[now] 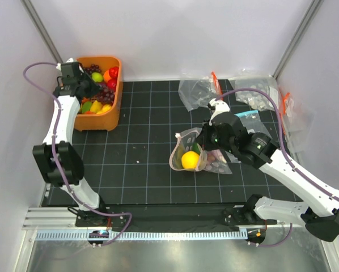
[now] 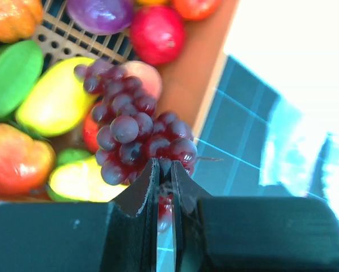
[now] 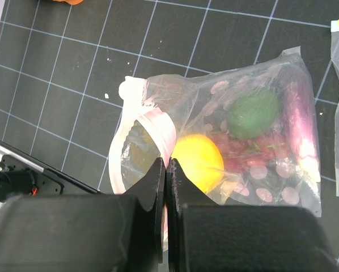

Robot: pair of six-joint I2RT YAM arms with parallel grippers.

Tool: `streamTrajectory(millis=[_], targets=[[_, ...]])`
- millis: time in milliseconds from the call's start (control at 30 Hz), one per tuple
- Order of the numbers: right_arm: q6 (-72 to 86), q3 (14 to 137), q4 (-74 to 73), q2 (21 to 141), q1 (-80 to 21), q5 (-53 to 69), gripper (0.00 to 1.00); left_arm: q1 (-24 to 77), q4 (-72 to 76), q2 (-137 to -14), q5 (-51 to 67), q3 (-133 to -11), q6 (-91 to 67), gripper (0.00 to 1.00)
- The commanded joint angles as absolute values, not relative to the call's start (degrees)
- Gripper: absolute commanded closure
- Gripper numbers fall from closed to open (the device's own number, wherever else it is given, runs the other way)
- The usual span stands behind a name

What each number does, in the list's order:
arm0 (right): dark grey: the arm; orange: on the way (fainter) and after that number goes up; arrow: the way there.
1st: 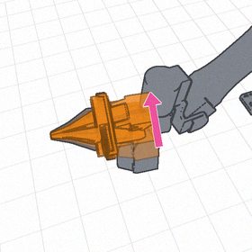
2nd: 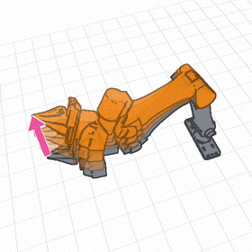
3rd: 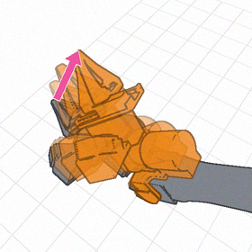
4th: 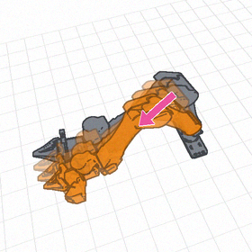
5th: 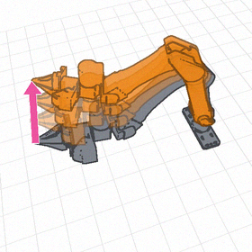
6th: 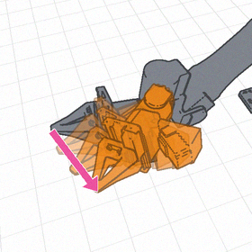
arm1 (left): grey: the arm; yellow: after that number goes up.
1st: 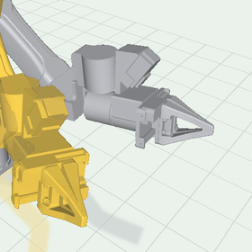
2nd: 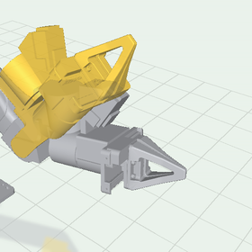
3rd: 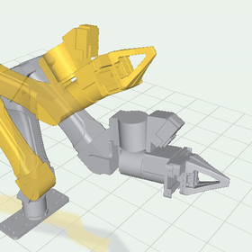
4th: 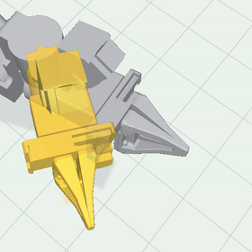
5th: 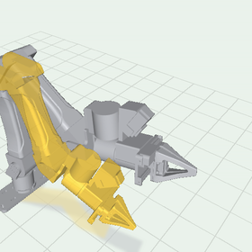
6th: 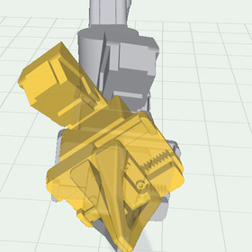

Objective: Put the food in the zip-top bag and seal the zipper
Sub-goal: Pick up the fake fruit from the bin, then place the fake fruit in the zipper food storage bag.

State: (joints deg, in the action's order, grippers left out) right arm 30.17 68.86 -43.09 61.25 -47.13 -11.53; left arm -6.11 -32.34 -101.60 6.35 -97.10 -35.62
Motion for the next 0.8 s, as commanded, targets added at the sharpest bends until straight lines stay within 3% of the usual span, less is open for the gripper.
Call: streamTrajectory(millis=[0,333,600,767], targets=[[30.8,70.4,-40.1,61.1,-47.0,-10.5,0.99,-6.1,-22.1,-92.6,10.3,-89.8,-40.5,0.99],[30.9,70.8,-40.3,61.3,-47.0,-9.8,0.99,-5.5,-14.0,-72.5,14.6,-75.0,-44.1,0.97],[30.8,71.5,-40.3,62.1,-47.0,-9.1,0.99,-3.1,-15.8,-60.8,18.3,-74.5,-42.5,0.93],[30.4,73.3,-40.7,62.5,-47.0,-9.1,0.99,4.1,-15.8,-55.8,19.8,-74.4,-45.2,0.91]])
